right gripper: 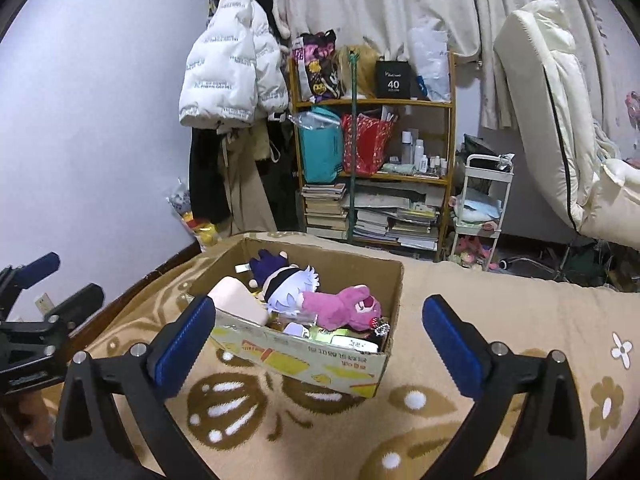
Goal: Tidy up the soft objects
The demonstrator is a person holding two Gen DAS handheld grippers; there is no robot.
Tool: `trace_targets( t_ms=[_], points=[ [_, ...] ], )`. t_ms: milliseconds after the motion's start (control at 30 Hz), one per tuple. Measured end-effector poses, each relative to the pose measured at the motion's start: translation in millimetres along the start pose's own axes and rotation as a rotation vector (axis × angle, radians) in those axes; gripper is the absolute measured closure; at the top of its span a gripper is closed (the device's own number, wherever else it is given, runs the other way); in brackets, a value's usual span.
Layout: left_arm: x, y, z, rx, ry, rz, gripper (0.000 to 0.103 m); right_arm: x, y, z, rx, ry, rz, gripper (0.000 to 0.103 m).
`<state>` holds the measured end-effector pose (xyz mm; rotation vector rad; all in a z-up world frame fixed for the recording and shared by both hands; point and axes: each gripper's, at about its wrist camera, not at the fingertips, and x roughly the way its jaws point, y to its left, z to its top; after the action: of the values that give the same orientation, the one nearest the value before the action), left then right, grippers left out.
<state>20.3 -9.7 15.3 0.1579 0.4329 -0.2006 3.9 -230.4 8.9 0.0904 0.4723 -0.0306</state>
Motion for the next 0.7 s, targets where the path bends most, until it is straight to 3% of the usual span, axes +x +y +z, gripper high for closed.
trace_targets(
  t_ms=[233, 700],
  points=[
    [-7, 4, -6, -0.042, 0.016, -0.009, 0.007, -25, -12, -8, 0.036, -0.027, -0.008, 0.0],
    [-3, -5, -16, -0.001, 0.002, 0.02, 0.007, -34, -33, -20, 0.088, -0.041, -0.056, 0.0]
  ],
)
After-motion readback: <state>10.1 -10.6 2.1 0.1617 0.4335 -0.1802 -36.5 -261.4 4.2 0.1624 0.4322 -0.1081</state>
